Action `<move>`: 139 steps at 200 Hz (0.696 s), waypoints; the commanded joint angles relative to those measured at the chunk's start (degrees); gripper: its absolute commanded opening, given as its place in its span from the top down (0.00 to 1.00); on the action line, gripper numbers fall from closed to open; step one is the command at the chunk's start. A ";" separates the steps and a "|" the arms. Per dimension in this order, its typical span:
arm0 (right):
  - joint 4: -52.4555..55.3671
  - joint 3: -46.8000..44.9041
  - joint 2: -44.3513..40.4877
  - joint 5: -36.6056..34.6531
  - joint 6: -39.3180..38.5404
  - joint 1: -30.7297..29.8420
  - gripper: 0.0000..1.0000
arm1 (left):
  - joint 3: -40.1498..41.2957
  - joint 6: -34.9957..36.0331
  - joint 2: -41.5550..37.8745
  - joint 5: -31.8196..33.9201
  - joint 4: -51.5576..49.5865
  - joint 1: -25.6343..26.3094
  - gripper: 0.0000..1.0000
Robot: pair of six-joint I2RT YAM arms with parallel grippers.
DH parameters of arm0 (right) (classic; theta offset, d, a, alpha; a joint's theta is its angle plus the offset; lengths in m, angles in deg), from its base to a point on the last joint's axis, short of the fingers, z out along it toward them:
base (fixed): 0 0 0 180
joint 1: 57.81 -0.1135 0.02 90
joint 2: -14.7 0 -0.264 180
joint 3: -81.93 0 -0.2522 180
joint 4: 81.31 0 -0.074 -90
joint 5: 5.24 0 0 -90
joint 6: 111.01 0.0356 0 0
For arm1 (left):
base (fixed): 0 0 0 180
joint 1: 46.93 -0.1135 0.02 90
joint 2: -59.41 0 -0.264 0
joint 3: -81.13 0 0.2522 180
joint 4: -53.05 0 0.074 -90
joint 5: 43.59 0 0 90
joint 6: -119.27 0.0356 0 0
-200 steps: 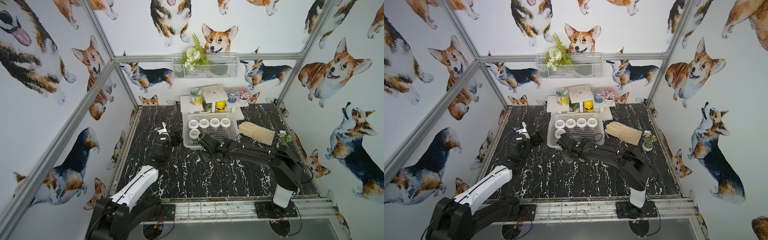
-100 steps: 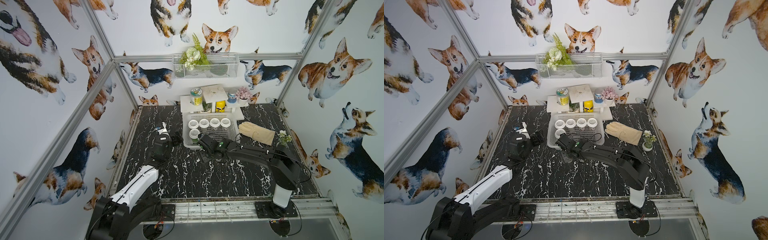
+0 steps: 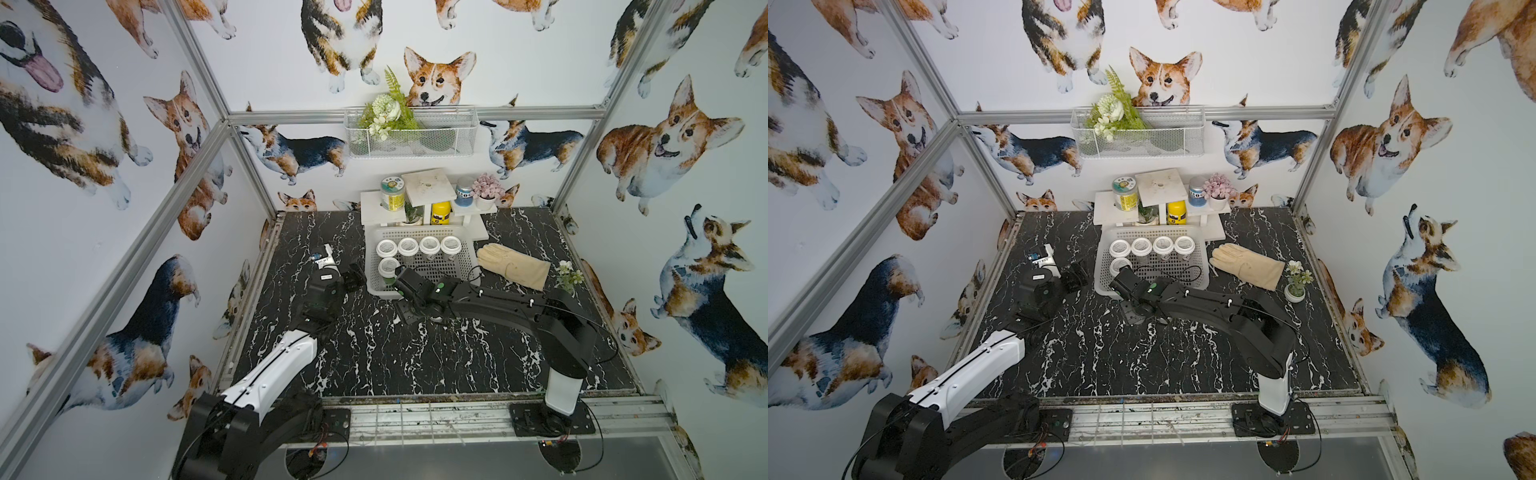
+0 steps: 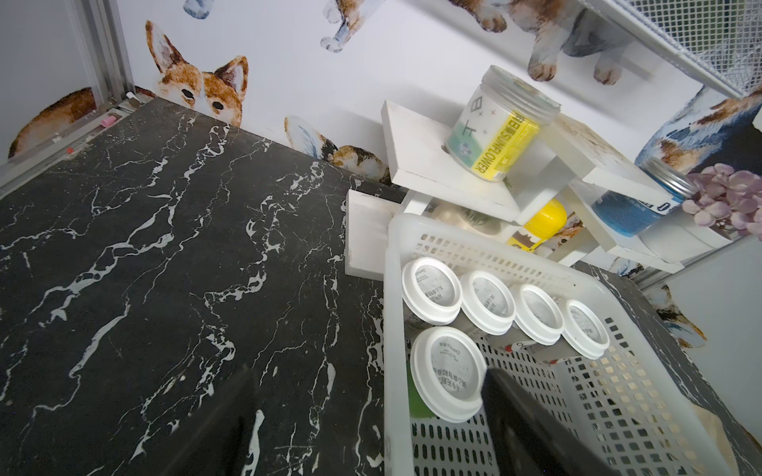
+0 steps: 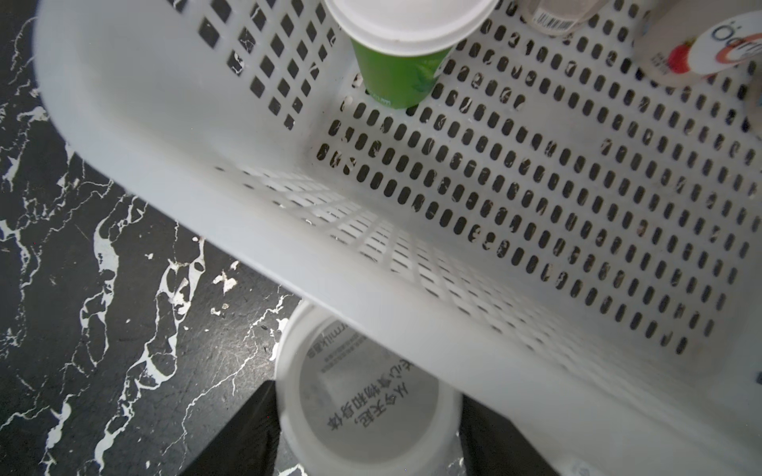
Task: Put the yogurt in the basket
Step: Pick up the yogurt from the center of the board.
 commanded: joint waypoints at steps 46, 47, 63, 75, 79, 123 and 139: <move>3.62 0.89 -1.78 2.12 0.14 -1.13 0.34 | -0.40 0.17 0.20 -0.10 1.63 -0.10 0.10; 3.65 0.89 -1.82 2.15 0.16 -1.19 0.34 | -0.42 0.15 0.19 -0.10 1.63 -0.14 0.10; 4.65 1.14 -3.17 2.71 0.49 -1.62 0.34 | -0.41 0.11 0.19 -0.18 1.57 -0.14 0.10; 5.60 1.37 -4.14 3.01 0.63 -1.98 0.34 | -0.44 0.09 0.19 -0.19 1.63 -0.10 0.10; 5.88 1.41 -4.45 3.08 0.76 -2.13 0.34 | -0.43 0.11 0.21 -0.19 1.58 -0.11 0.10; 9.79 1.76 -7.43 2.90 1.24 -3.11 0.34 | 0.43 -0.04 -1.42 0.67 1.83 -0.16 0.10; 10.64 1.84 -8.86 2.89 1.57 -3.20 0.34 | 0.61 -0.01 -1.59 0.86 1.91 -0.19 0.10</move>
